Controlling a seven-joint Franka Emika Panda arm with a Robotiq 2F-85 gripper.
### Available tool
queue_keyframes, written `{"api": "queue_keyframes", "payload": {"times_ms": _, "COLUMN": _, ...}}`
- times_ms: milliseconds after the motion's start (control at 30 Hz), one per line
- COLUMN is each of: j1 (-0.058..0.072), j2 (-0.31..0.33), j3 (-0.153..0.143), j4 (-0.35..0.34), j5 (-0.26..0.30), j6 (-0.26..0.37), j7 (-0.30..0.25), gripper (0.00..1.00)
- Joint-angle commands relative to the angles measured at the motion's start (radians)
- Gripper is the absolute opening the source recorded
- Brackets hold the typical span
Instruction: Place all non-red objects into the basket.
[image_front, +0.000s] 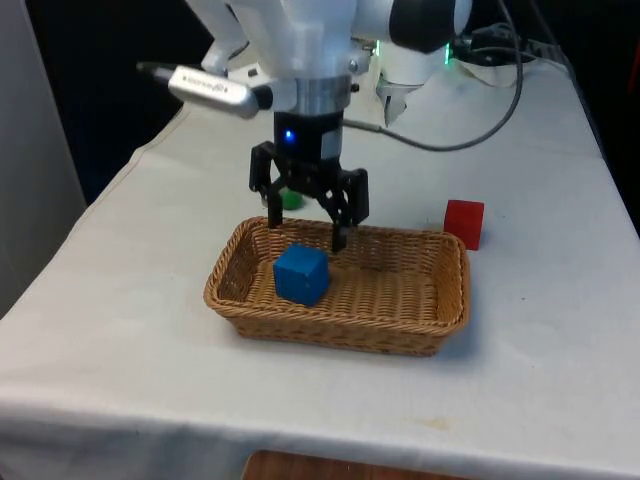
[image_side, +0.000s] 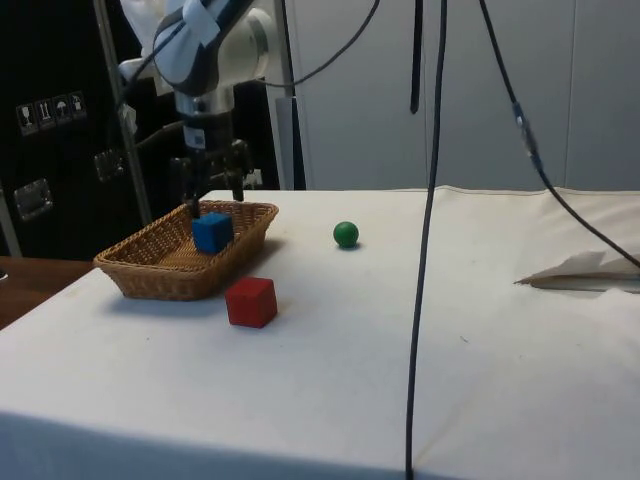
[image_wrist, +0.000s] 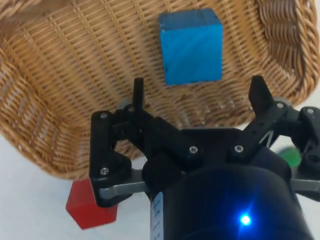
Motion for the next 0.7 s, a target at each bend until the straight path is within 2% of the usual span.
{"api": "queue_keyframes", "payload": {"times_ms": 0, "j1": 0.001, "j2": -0.011, "j3": 0.0, "j4": -0.008, "j5": -0.006, "j6": 0.0, "j7": -0.001, "gripper": 1.0}}
{"api": "queue_keyframes", "payload": {"times_ms": 33, "j1": 0.009, "j2": -0.033, "j3": -0.006, "j4": -0.026, "j5": -0.015, "j6": -0.002, "j7": -0.005, "gripper": 1.0}}
{"api": "queue_keyframes", "payload": {"times_ms": 233, "j1": 0.02, "j2": -0.112, "j3": -0.007, "j4": -0.088, "j5": -0.066, "j6": -0.004, "j7": -0.009, "gripper": 1.0}}
{"api": "queue_keyframes", "payload": {"times_ms": 267, "j1": 0.013, "j2": -0.101, "j3": -0.001, "j4": -0.079, "j5": -0.061, "j6": -0.004, "j7": -0.006, "gripper": 1.0}}
{"api": "queue_keyframes", "payload": {"times_ms": 300, "j1": 0.022, "j2": -0.123, "j3": -0.008, "j4": -0.097, "j5": -0.074, "j6": -0.005, "j7": -0.009, "gripper": 1.0}}
{"api": "queue_keyframes", "payload": {"times_ms": 467, "j1": 0.027, "j2": -0.192, "j3": -0.006, "j4": -0.149, "j5": -0.122, "j6": -0.004, "j7": -0.011, "gripper": 1.0}}
{"api": "queue_keyframes", "payload": {"times_ms": 533, "j1": 0.022, "j2": -0.198, "j3": 0.0, "j4": -0.152, "j5": -0.127, "j6": -0.005, "j7": -0.009, "gripper": 1.0}}
{"api": "queue_keyframes", "payload": {"times_ms": 567, "j1": 0.027, "j2": -0.213, "j3": -0.004, "j4": -0.167, "j5": -0.134, "j6": -0.003, "j7": -0.015, "gripper": 1.0}}
{"api": "queue_keyframes", "payload": {"times_ms": 667, "j1": 0.026, "j2": -0.248, "j3": -0.002, "j4": -0.202, "j5": -0.144, "j6": 0.002, "j7": -0.031, "gripper": 1.0}}
